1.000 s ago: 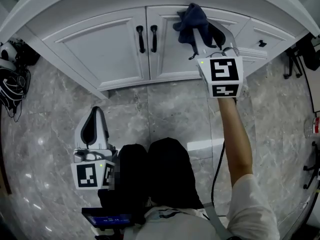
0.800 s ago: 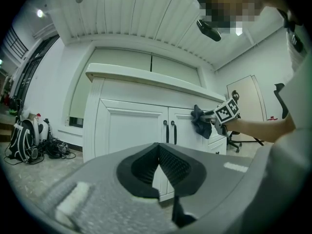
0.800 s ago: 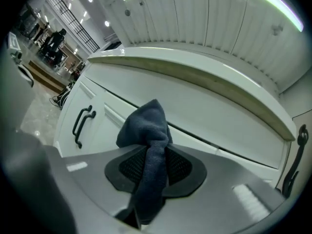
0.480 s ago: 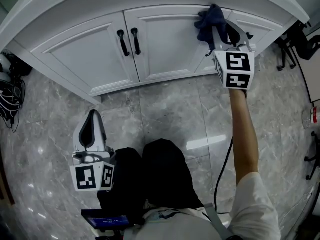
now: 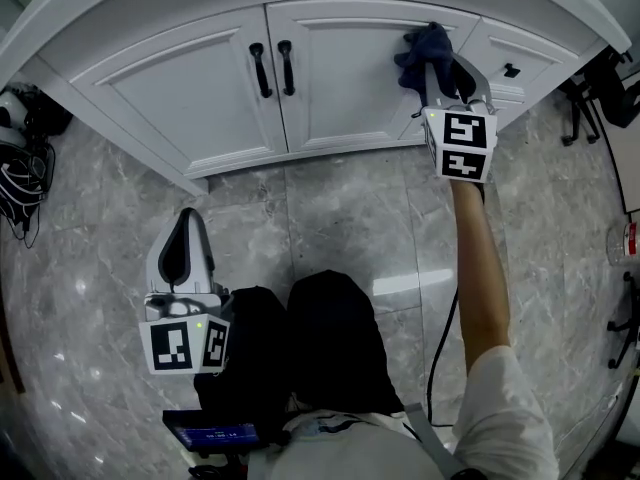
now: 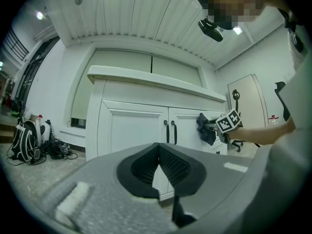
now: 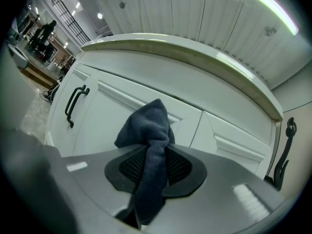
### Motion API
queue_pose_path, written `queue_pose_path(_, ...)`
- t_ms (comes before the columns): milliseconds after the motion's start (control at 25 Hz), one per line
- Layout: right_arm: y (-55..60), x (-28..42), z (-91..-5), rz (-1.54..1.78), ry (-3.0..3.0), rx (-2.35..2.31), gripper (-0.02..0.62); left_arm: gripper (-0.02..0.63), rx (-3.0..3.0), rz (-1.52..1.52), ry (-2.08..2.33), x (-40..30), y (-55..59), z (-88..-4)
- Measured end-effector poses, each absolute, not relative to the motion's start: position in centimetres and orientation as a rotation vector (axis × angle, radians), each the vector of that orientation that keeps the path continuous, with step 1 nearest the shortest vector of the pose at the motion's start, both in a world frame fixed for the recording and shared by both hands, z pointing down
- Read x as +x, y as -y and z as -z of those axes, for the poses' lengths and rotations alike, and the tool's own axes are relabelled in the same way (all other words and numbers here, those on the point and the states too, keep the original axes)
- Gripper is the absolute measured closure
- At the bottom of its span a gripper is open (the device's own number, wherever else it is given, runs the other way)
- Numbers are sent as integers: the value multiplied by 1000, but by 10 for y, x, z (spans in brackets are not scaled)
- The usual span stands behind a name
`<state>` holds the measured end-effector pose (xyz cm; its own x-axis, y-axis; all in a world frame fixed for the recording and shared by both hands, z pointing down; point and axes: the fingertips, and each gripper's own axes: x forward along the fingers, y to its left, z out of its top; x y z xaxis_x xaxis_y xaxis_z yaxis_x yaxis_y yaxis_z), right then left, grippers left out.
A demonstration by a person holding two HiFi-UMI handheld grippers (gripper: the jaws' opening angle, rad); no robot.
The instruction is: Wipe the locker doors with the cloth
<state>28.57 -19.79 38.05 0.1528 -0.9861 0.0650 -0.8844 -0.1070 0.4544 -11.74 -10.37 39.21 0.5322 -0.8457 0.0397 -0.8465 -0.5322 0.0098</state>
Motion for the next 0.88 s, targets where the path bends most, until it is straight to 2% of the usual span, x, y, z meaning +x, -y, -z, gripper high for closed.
queue_pose_path(880,238,121,-391,330,2075,1986,506,603,2714,-51,1506,-127,103,-395)
